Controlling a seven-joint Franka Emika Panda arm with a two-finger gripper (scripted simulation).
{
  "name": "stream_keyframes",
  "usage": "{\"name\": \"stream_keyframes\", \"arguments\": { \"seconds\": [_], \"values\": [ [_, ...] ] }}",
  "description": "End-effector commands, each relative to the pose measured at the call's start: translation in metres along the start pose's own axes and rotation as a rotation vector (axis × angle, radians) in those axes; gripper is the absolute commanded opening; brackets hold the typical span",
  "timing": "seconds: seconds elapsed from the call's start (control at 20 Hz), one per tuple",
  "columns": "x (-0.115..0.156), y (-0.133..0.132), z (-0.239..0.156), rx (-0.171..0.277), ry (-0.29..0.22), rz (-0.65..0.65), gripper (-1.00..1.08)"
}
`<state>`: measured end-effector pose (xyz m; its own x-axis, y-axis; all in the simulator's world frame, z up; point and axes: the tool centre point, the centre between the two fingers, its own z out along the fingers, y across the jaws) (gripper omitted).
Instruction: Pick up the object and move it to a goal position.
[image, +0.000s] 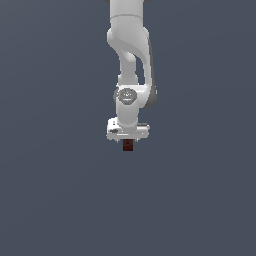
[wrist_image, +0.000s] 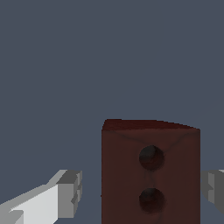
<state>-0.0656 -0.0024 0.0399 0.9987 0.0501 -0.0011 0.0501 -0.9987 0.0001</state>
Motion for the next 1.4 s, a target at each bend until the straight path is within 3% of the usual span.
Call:
{"name": "stream_keyframes", "arguments": {
  "seconds": [0.0,0.2,0.25,0.9,1.35],
  "values": [
    [0.0,0.0,0.009,0.0,0.001,0.0,1.0],
    [0.001,0.0,0.013,0.0,0.001,0.0,1.0],
    [0.001,0.0,0.013,0.0,0.001,0.0,-1.0],
    [0.001,-0.003,0.01,0.0,0.001,0.0,-1.0],
    [0.01,-0.047,-0.029,0.0,0.001,0.0,-1.0]
  ]
}}
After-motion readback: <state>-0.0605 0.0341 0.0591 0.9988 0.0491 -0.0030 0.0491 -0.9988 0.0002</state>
